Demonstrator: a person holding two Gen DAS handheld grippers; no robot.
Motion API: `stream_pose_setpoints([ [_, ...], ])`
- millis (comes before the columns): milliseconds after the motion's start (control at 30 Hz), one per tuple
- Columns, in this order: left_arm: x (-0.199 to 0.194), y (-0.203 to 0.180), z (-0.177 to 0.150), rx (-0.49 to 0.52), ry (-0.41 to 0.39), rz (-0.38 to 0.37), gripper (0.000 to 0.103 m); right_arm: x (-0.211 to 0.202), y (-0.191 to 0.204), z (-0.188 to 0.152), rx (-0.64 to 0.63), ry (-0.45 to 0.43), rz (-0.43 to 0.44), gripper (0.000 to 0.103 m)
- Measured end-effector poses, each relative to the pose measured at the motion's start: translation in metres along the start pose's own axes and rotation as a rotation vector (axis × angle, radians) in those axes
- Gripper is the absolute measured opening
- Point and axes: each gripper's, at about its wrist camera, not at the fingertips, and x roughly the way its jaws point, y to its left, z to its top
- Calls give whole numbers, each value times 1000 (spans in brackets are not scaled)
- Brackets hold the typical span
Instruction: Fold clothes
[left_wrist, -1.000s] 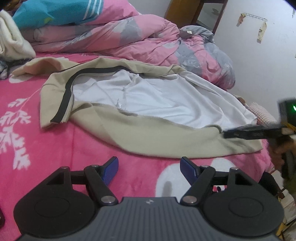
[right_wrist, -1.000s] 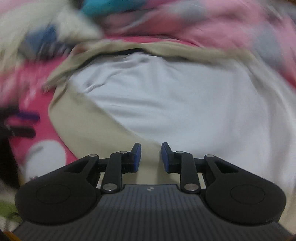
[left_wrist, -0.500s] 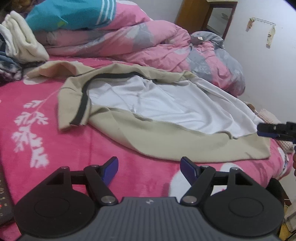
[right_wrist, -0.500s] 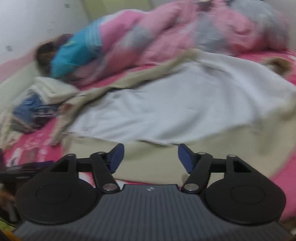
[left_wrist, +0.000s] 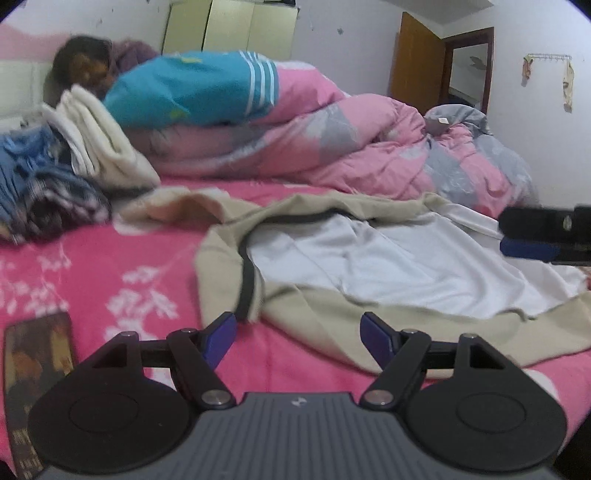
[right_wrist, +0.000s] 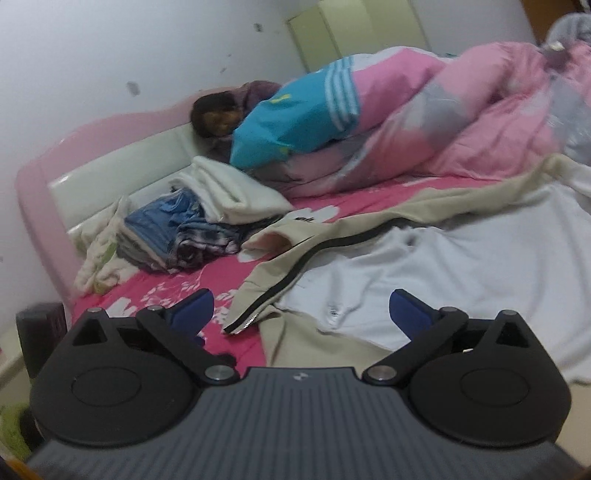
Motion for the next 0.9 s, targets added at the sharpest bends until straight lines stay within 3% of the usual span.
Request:
stream_pose_setpoints([
  [167, 19, -3, 4, 86, -5, 64, 73, 28, 4, -4, 24, 74, -13, 102],
  [400, 41, -3, 0, 186, 18, 121, 58, 55, -9, -11, 158, 129, 27, 99],
  [500, 48, -2, -4, 205, 44, 126, 54, 65, -11, -16, 150, 146, -10, 87],
  [567, 51, -1, -7, 216, 60, 128, 53, 73, -14, -21, 151, 177, -32, 69],
  [667, 55, -1, -10, 230, 72, 144, 46, 82, -17, -28, 157, 219, -47, 57],
  [800, 57, 3, -10, 215, 76, 162, 26, 86, -15, -36, 163, 236, -30, 50],
  [900, 52, 10, -6, 181, 65, 160, 25, 88, -11, -34, 157, 235, 10, 42],
])
